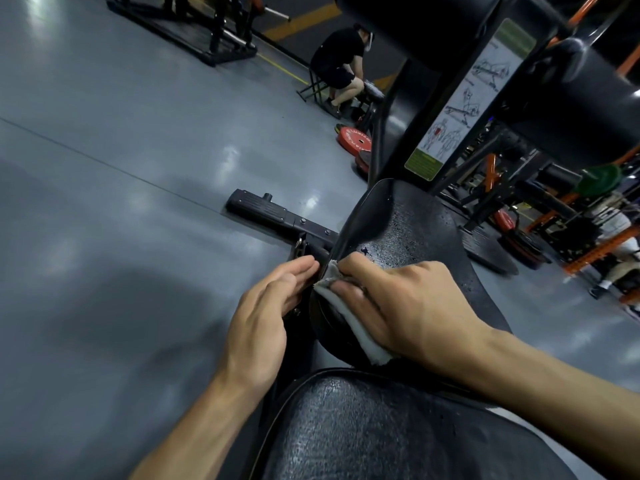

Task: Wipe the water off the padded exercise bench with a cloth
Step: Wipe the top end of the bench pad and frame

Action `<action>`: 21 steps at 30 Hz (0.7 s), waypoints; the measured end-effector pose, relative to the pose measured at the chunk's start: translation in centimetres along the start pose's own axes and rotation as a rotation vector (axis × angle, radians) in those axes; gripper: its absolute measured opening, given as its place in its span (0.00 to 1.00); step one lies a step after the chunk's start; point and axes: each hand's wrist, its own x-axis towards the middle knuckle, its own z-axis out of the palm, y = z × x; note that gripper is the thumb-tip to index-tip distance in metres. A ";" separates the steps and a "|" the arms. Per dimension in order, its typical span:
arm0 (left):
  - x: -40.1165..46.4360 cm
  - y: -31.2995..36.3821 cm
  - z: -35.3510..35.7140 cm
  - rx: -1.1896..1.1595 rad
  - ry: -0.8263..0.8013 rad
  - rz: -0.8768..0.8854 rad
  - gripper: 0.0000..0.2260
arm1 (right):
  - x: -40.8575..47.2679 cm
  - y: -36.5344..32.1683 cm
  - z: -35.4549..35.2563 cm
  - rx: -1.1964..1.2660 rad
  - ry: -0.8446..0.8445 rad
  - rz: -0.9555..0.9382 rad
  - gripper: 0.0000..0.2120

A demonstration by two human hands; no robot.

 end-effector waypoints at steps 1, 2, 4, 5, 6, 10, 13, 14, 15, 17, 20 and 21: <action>0.0 0.0 0.0 0.002 0.002 -0.005 0.17 | 0.2 0.3 0.0 0.001 -0.009 -0.005 0.16; 0.0 0.0 0.0 0.002 0.004 -0.008 0.18 | 0.8 0.7 0.1 -0.010 -0.019 0.001 0.17; -0.1 0.0 0.1 0.000 0.006 -0.006 0.17 | 2.7 2.8 0.6 -0.057 -0.022 0.060 0.18; -0.1 0.0 0.2 -0.007 0.004 -0.009 0.17 | 3.8 4.2 1.1 -0.082 -0.031 0.113 0.19; -0.1 0.0 0.3 -0.018 -0.002 -0.006 0.15 | 4.9 5.6 1.5 -0.111 -0.057 0.176 0.20; 0.2 -0.2 0.3 -0.036 -0.008 0.014 0.14 | 5.9 7.4 2.1 -0.062 -0.074 0.268 0.23; 0.4 -0.4 0.1 -0.019 -0.005 0.018 0.14 | 4.8 4.9 0.9 0.097 -0.121 0.108 0.18; 0.5 -0.5 0.0 -0.014 -0.002 0.019 0.14 | 5.1 4.7 0.6 0.130 -0.159 0.073 0.18; 0.5 -0.5 0.0 -0.008 -0.003 0.020 0.14 | 5.6 5.2 0.6 0.131 -0.190 0.061 0.19; 0.4 -0.6 -0.1 0.005 -0.007 0.019 0.13 | 7.2 7.4 1.2 0.061 -0.237 0.106 0.23; 0.3 -0.6 -0.2 0.007 -0.002 0.015 0.16 | 8.7 11.2 2.5 -0.084 -0.262 0.244 0.19; 0.3 -0.6 -0.3 0.004 0.003 0.011 0.17 | 8.7 11.6 2.8 -0.083 -0.237 0.264 0.18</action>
